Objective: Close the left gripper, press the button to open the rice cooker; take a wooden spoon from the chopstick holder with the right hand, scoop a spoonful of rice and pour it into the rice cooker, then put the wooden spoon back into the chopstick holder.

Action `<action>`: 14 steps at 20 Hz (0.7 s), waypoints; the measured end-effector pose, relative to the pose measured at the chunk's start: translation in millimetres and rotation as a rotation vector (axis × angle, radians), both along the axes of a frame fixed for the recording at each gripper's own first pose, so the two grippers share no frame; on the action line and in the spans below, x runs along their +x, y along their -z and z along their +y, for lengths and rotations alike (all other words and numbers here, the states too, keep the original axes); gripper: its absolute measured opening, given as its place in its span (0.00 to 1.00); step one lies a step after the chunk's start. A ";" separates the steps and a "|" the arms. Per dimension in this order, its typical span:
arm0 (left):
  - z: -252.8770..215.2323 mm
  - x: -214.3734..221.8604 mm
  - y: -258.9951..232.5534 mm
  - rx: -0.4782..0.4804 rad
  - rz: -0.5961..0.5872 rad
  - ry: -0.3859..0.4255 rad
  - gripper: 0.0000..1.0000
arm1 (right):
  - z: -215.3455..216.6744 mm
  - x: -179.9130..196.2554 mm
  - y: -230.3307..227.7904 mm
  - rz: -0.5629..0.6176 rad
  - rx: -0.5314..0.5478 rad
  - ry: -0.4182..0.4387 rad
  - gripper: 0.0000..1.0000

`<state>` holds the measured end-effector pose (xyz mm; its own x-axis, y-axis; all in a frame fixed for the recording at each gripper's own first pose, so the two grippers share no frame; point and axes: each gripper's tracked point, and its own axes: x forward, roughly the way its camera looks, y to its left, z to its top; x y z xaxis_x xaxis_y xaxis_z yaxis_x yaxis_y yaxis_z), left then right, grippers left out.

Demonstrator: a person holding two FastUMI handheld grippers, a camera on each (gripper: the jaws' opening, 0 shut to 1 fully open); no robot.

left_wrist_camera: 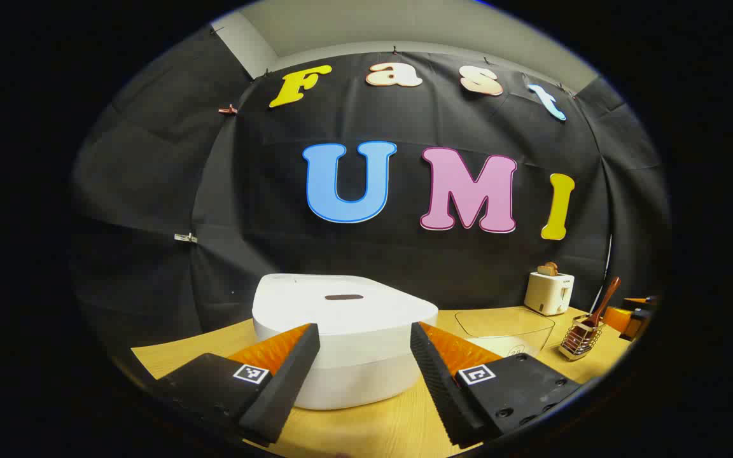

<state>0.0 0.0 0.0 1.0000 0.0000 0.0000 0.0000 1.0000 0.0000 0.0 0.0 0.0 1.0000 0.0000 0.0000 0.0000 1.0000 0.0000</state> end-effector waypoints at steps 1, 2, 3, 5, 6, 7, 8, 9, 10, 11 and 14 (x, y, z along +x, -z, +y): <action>0.0 0.6 1.9 -0.006 0.002 0.006 0.93 | 0.3 1.4 1.2 0.003 0.006 -0.002 0.99; 0.2 2.4 3.0 -0.010 0.008 0.008 0.92 | -0.1 3.5 2.6 0.009 0.009 -0.002 0.98; 0.4 4.3 5.0 -0.010 0.014 0.007 0.92 | 0.0 4.4 4.3 0.015 0.012 -0.003 0.98; -0.7 6.1 3.6 0.002 0.013 0.003 0.92 | 0.0 2.2 5.7 0.015 0.016 -0.003 0.99; -3.0 6.3 1.4 0.011 0.008 0.004 0.92 | -1.3 1.8 5.2 0.013 0.020 0.001 0.99; -5.8 6.6 2.7 0.018 0.010 0.001 0.92 | -2.5 1.8 5.8 0.013 0.026 0.005 0.99; -8.2 8.1 2.5 0.023 0.010 0.000 0.92 | -3.0 0.7 5.9 0.013 0.033 0.009 0.98; -9.8 8.3 2.5 0.022 0.010 0.003 0.92 | -4.6 1.0 6.3 0.013 0.040 0.011 0.98; -11.1 8.6 1.0 0.016 0.011 0.009 0.92 | -5.4 0.9 5.4 0.012 0.043 0.013 0.99; -8.4 7.3 1.8 0.008 0.014 0.013 0.92 | -6.4 1.2 4.1 0.010 0.041 0.017 0.98; -7.1 7.4 0.5 -0.001 0.017 0.013 0.92 | -7.4 0.9 5.5 0.013 0.039 0.014 0.98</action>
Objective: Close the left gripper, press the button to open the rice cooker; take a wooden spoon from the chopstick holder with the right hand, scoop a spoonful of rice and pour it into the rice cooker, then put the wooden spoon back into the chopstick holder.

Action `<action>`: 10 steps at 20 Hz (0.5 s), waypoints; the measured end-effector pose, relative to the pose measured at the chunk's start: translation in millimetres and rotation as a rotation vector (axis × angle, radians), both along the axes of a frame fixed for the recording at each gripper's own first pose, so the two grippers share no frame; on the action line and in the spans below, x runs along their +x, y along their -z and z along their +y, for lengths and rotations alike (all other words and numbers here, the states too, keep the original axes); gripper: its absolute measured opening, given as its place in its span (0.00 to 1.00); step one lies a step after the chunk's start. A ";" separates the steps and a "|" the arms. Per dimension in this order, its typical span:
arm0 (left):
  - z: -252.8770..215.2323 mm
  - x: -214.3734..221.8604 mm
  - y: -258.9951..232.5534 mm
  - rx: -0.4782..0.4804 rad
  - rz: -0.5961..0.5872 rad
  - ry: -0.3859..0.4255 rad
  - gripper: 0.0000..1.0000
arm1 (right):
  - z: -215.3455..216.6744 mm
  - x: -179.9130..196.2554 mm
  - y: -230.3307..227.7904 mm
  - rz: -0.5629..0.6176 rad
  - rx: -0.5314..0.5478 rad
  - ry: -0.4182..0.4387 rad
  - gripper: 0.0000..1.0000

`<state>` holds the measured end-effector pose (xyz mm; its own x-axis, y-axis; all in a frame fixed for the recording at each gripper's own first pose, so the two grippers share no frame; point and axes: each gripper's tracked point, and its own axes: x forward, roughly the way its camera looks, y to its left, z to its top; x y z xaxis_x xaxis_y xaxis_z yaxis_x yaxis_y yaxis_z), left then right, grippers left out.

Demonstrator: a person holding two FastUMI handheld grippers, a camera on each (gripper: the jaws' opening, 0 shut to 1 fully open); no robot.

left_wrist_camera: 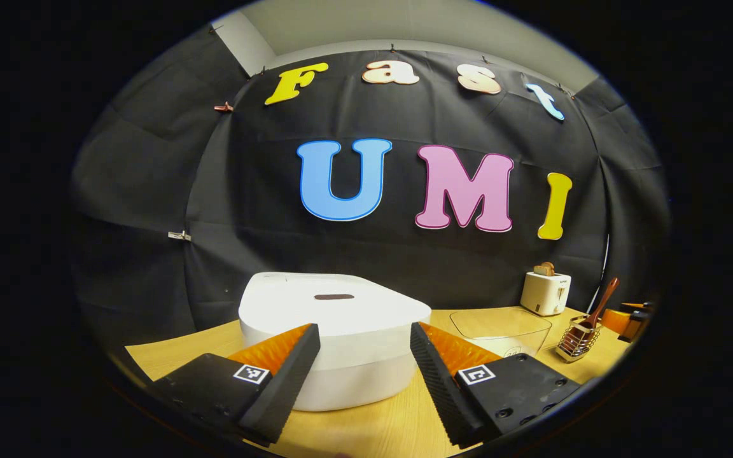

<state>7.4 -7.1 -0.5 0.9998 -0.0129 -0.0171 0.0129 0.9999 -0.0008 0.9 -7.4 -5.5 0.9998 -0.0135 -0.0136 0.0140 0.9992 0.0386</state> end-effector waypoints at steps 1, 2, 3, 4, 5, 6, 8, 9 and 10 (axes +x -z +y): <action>-0.9 0.4 0.5 0.005 -0.001 0.000 0.92 | -0.6 0.5 1.9 0.007 -0.002 0.001 0.98; -1.2 0.2 0.3 0.009 -0.001 0.001 0.92 | -0.6 0.5 3.0 0.011 0.000 0.000 0.99; -2.5 -0.4 0.9 0.010 -0.001 0.009 0.92 | -0.4 0.6 2.7 0.012 0.004 -0.002 0.98; -3.8 0.1 -0.8 0.001 0.003 0.016 0.92 | 1.3 -0.1 2.3 0.009 0.007 -0.005 0.99; -5.1 1.2 -2.0 -0.011 0.007 0.021 0.92 | 2.7 0.4 1.3 0.004 0.008 -0.008 0.98; -7.0 1.3 -5.1 -0.022 0.003 0.029 0.92 | 2.0 0.7 0.6 -0.001 0.006 -0.006 0.98; -8.9 4.1 -12.1 -0.018 -0.013 0.036 0.92 | 0.4 1.6 0.8 -0.002 0.007 0.001 0.99; -7.6 5.6 -14.9 -0.011 -0.022 0.036 0.92 | 1.0 2.0 0.7 -0.001 0.011 -0.001 0.99; -5.9 8.9 -19.5 -0.002 -0.027 0.031 0.92 | 1.5 2.3 0.3 0.000 0.014 -0.003 0.99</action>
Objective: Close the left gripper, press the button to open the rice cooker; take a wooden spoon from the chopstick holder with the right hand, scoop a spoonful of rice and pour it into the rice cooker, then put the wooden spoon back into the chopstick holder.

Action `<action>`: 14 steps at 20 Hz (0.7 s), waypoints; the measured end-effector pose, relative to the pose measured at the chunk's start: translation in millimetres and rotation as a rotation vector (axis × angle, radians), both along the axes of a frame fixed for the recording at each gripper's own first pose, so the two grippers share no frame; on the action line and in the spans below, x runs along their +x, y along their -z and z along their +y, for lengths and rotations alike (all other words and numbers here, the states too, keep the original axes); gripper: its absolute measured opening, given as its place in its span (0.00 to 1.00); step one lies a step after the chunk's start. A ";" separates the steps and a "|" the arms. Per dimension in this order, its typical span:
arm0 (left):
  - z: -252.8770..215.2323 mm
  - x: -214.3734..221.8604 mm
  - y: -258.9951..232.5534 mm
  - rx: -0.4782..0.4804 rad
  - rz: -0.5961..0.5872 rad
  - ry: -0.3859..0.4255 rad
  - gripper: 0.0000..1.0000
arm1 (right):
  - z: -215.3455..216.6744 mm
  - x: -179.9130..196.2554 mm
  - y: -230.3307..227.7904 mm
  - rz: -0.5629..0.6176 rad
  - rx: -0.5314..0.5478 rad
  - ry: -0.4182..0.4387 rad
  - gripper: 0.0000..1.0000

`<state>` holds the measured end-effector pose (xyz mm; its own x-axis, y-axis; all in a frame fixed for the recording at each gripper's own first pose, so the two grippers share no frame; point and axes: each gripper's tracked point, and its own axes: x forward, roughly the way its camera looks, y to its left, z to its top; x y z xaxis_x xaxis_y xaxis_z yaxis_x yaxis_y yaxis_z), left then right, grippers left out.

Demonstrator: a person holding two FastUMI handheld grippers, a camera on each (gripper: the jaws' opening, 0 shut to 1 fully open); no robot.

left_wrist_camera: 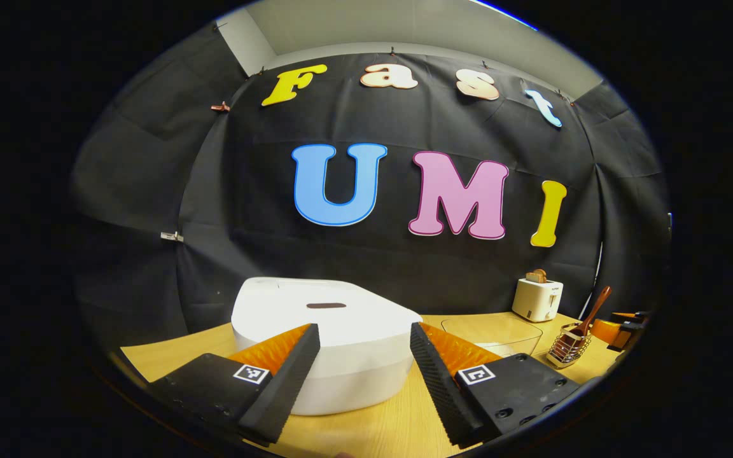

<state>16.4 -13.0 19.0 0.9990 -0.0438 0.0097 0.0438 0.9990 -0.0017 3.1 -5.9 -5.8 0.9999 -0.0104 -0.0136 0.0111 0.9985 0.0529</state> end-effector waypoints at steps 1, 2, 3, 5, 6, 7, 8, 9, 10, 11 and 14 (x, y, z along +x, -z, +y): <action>1.5 3.4 -2.5 0.008 -0.005 -0.005 0.92 | 0.4 -0.5 -0.1 -0.002 0.002 -0.001 0.99; 1.5 7.4 -8.6 0.015 -0.014 -0.006 0.91 | 0.5 -0.6 -1.4 -0.005 0.001 -0.002 0.99; 0.6 11.6 -13.4 0.024 -0.023 -0.005 0.90 | 0.2 -0.3 -3.1 -0.008 -0.002 -0.002 0.99; 1.9 22.5 -24.1 0.035 -0.035 -0.011 0.84 | -1.4 1.0 -5.6 -0.013 -0.011 -0.001 0.99; 2.1 29.0 -28.9 0.033 -0.035 -0.011 0.78 | -2.4 1.1 -6.0 -0.015 -0.013 -0.001 0.99; 1.2 34.2 -31.0 0.023 -0.035 -0.004 0.75 | -3.3 1.4 -7.3 -0.018 -0.011 -0.001 0.99; -0.1 39.0 -34.2 0.009 -0.028 0.002 0.68 | -4.8 1.9 -8.7 -0.020 -0.008 0.000 0.98; 1.5 44.9 -33.7 -0.001 -0.020 -0.003 0.63 | -5.9 2.3 -8.9 -0.021 -0.004 0.002 0.98; 5.1 52.1 -34.6 -0.004 -0.013 -0.016 0.52 | -7.4 3.6 -8.7 -0.020 0.000 0.004 0.99; 10.1 57.4 -33.6 -0.004 -0.007 -0.033 0.41 | -9.5 3.4 -8.2 -0.020 0.004 0.005 0.99; 23.2 71.9 -33.1 -0.055 0.034 -0.070 0.10 | -15.4 4.9 -8.3 -0.018 0.007 0.011 0.99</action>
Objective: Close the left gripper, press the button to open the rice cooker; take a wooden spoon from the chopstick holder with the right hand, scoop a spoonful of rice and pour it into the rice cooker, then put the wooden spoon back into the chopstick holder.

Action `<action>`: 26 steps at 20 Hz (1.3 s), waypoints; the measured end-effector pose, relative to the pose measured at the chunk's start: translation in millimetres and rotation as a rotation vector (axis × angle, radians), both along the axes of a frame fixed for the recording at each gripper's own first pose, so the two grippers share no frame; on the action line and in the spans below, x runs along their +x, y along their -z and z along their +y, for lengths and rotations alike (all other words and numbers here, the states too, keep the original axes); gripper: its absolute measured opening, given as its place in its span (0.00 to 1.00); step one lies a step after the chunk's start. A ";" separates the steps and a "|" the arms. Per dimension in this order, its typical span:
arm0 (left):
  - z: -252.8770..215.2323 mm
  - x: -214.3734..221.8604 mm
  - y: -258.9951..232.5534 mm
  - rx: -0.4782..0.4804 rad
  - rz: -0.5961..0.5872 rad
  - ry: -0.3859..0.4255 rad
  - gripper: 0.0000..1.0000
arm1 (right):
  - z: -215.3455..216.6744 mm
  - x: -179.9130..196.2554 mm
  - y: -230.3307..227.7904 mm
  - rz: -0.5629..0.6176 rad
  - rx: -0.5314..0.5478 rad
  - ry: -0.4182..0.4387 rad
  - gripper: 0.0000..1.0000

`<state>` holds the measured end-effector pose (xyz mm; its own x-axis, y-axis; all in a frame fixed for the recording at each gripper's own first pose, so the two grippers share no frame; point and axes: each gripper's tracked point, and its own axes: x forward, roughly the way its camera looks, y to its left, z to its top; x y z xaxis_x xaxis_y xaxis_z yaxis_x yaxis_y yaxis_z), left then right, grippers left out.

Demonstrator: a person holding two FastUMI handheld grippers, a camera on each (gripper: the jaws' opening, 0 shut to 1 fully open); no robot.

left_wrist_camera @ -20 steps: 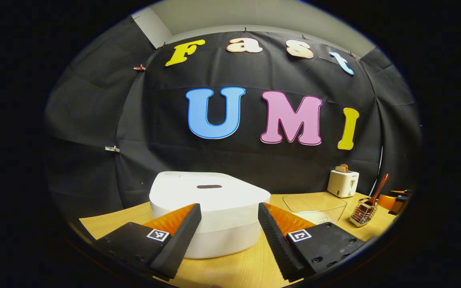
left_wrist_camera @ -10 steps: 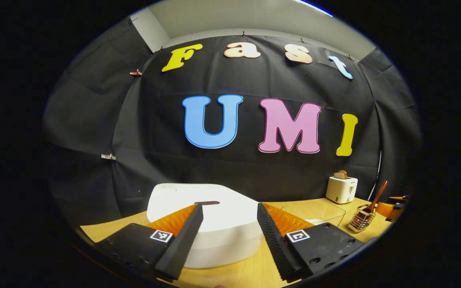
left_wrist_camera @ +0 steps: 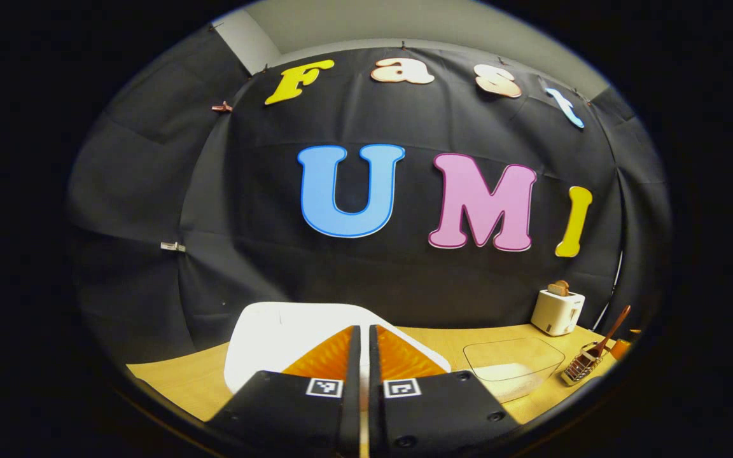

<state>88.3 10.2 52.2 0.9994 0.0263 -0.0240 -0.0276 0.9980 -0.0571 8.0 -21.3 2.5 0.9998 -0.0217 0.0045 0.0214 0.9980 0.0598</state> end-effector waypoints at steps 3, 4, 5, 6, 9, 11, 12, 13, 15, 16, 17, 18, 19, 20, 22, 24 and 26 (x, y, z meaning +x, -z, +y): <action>9.4 18.2 13.9 -0.084 0.052 -0.010 0.05 | -4.7 0.2 -0.7 -0.003 0.000 0.003 0.99; 14.7 23.9 15.8 -0.098 0.068 -0.025 0.05 | -6.7 0.3 -1.2 -0.005 0.000 0.004 0.99; 17.3 27.9 18.3 -0.101 0.083 -0.033 0.05 | -8.2 0.2 -1.4 -0.006 0.001 0.006 0.99; 18.9 32.2 18.2 -0.099 0.095 -0.038 0.05 | -9.5 0.3 -1.5 -0.007 0.005 0.006 0.99; 25.1 38.7 23.4 -0.043 0.145 -0.066 0.05 | -15.6 0.8 0.0 -0.008 0.017 0.010 0.98; 27.1 41.5 31.9 0.002 0.191 -0.090 0.05 | -18.6 2.4 0.9 -0.009 0.028 0.011 0.99; 22.6 44.2 35.9 0.005 0.210 -0.084 0.05 | -19.5 3.1 0.5 -0.012 0.035 0.010 0.99; 20.4 46.4 38.6 0.009 0.221 -0.083 0.05 | -20.3 3.6 0.8 -0.016 0.040 0.010 0.99; 19.9 48.7 46.7 0.028 0.252 -0.088 0.05 | -21.8 6.4 1.5 -0.019 0.050 0.009 0.98; 20.1 49.1 50.3 0.038 0.266 -0.091 0.05 | -21.3 7.6 2.0 -0.017 0.057 0.003 0.99; 18.4 48.8 49.7 0.051 0.259 -0.093 0.05 | -19.7 8.5 3.4 -0.016 0.063 -0.002 0.99; 18.8 49.0 50.0 0.059 0.264 -0.095 0.05 | -19.5 9.7 4.0 -0.015 0.063 -0.003 0.98; 18.6 48.1 53.5 0.062 0.275 -0.098 0.05 | -20.5 10.6 4.7 -0.016 0.051 -0.001 0.98; 18.7 48.2 55.0 0.068 0.279 -0.095 0.05 | -21.2 11.0 5.5 -0.018 0.034 0.002 0.98; 17.9 48.0 57.0 0.066 0.284 -0.092 0.06 | -19.5 11.5 6.8 -0.019 0.017 -0.007 0.98; 17.6 47.9 58.8 0.051 0.293 -0.093 0.06 | -17.7 10.2 8.8 -0.016 0.018 -0.017 0.98; 16.5 47.9 61.4 0.072 0.316 -0.096 0.06 | -20.9 9.2 10.3 -0.016 0.024 -0.016 0.98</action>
<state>136.2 26.7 -9.2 0.9356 0.1325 -0.3274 -0.1265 0.9912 0.0395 17.2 -42.2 -7.8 0.9998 -0.0063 0.0201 0.0046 0.9965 0.0838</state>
